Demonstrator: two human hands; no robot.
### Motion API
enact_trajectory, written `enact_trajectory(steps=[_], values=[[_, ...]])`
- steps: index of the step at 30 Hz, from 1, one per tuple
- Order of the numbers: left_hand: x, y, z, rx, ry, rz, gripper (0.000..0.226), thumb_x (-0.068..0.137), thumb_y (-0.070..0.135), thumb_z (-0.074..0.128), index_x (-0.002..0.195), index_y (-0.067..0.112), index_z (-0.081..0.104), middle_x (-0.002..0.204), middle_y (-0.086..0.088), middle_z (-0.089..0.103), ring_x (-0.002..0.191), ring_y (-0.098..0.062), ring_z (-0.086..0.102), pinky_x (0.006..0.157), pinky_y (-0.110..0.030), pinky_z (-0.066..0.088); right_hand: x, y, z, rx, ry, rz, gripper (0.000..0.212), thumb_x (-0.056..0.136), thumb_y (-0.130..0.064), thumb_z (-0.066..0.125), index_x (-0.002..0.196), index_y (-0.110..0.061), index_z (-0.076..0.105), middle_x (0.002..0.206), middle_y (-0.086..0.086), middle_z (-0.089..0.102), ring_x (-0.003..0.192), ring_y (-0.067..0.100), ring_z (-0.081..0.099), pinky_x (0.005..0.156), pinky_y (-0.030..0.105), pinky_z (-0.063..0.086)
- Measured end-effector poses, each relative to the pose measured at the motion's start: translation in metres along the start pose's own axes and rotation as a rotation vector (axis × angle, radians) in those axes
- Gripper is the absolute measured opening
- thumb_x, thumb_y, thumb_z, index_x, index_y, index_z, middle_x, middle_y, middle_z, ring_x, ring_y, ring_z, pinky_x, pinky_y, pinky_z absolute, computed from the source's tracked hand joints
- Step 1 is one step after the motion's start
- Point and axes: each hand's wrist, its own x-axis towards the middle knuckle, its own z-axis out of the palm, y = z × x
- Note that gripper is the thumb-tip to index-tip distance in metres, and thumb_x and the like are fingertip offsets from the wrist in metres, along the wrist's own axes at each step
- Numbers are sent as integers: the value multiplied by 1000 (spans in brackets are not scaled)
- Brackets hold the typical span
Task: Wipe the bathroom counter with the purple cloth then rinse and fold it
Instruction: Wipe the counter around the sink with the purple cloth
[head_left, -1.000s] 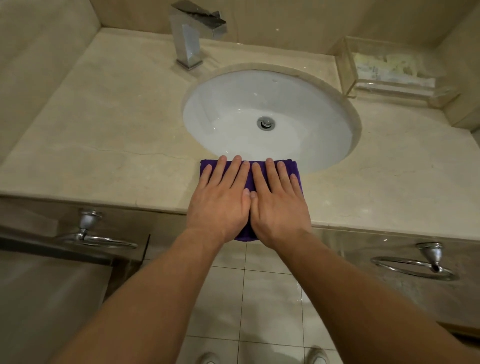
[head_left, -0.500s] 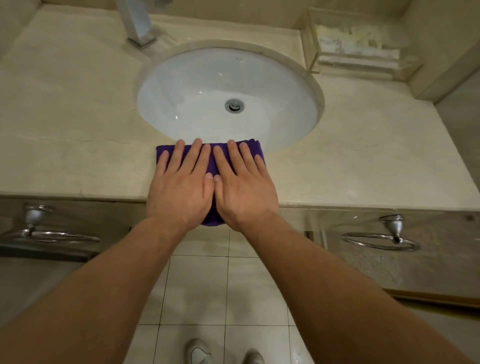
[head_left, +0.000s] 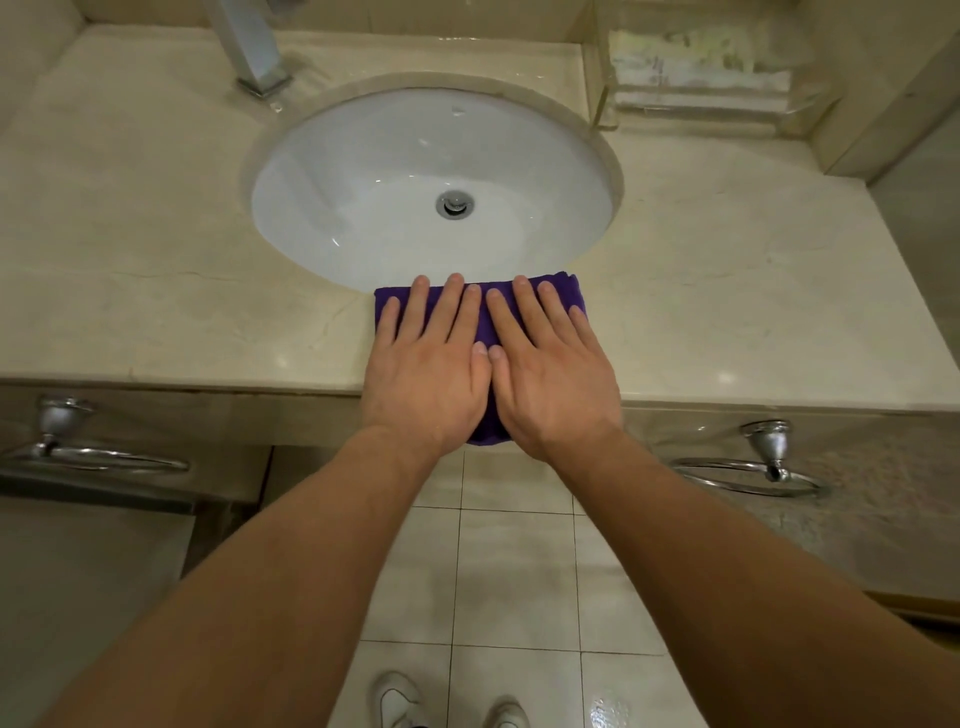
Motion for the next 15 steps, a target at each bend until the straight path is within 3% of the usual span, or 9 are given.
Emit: enact_trajectory(steps=[15], values=[[14,106,6,-61,-23,81,60,102,39,16,157,18,5,166,-1,1,152,-27,-5,123,-47,0,-36,103,-13,-32,49,75,60,101,-45,9,159,-27,13,167,3,9,154,22,3,124,41,5]])
